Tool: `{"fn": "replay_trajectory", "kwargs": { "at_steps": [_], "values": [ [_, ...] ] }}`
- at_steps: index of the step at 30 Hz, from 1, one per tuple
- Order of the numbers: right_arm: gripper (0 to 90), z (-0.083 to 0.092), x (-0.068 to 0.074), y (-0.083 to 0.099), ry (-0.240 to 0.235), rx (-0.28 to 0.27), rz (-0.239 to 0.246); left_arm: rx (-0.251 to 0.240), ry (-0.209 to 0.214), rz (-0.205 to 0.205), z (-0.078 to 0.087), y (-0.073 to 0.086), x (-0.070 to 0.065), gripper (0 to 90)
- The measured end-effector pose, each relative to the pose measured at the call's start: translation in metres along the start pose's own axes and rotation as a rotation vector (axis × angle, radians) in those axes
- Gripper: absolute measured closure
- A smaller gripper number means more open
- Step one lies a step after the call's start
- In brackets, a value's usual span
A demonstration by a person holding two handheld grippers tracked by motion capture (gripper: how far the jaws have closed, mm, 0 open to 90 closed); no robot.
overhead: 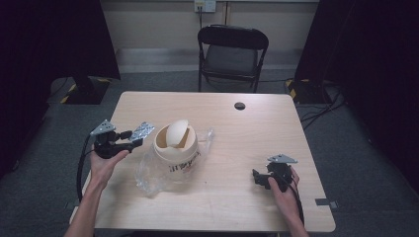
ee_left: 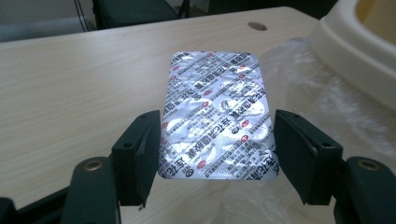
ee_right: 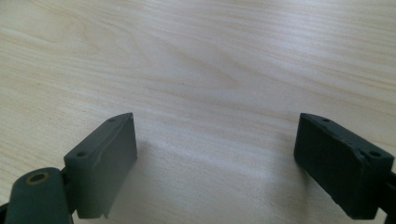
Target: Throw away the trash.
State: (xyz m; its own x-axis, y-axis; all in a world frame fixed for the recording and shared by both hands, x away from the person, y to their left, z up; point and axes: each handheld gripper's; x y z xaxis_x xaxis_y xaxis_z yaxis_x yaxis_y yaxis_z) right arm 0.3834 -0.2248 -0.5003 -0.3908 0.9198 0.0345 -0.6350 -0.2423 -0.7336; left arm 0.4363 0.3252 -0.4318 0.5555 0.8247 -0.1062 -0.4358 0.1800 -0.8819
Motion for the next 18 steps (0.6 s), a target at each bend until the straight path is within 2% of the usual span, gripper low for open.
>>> {"fn": "replay_trajectory", "kwargs": {
  "at_steps": [1,5,8,10,13,18],
  "values": [
    [12.3,0.0,0.0,0.0,0.0,0.0,0.0,-0.018,0.013,-0.006,0.007,-0.003,-0.003,34.0],
    [12.3,0.0,0.0,0.0,0.0,0.0,0.0,-0.04,0.046,-0.033,0.018,-0.012,-0.011,34.0],
    [12.3,0.0,0.0,0.0,0.0,0.0,0.0,-0.052,0.086,-0.08,0.026,-0.02,-0.022,34.0],
    [12.3,0.0,0.0,0.0,0.0,0.0,0.0,-0.051,0.121,-0.1,0.029,-0.025,-0.029,33.9],
    [12.3,0.0,0.0,0.0,0.0,0.0,0.0,-0.058,0.152,-0.133,0.032,-0.03,-0.039,33.9],
    [12.3,0.0,0.0,0.0,0.0,0.0,0.0,-0.06,0.185,-0.165,0.033,-0.035,-0.049,33.9]
  ]
}}
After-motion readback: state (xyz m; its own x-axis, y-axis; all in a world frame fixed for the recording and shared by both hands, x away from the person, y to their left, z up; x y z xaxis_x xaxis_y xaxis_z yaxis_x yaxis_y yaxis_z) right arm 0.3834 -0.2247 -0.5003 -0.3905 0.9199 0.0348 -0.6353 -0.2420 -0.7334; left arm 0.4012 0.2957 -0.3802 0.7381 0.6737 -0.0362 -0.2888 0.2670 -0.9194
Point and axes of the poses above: each handheld gripper's, and its own axes: z roughly backward along the jaws, y roughly out of its underside, x roughly to its left, and after that the axes turned 4 degrees about -y, right-handed
